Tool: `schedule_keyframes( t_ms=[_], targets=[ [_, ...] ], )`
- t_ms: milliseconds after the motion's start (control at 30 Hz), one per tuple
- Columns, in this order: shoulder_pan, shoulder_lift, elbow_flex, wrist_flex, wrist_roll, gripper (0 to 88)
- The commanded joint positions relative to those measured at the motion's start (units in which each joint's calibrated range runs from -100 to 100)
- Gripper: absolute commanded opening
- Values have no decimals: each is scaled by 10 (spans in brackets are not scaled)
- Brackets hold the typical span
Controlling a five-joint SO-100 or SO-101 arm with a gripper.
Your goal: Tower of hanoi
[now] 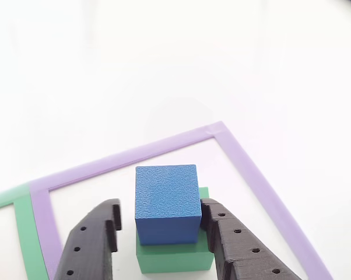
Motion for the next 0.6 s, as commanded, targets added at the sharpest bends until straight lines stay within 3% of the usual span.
schedule_keyframes(
  t_ms=[0,333,567],
  targets=[
    [7,-5,-14,-20,0,196],
    [15,-34,-11,-25,0,290],
    [23,-188,-3,131,0,293]
  ],
)
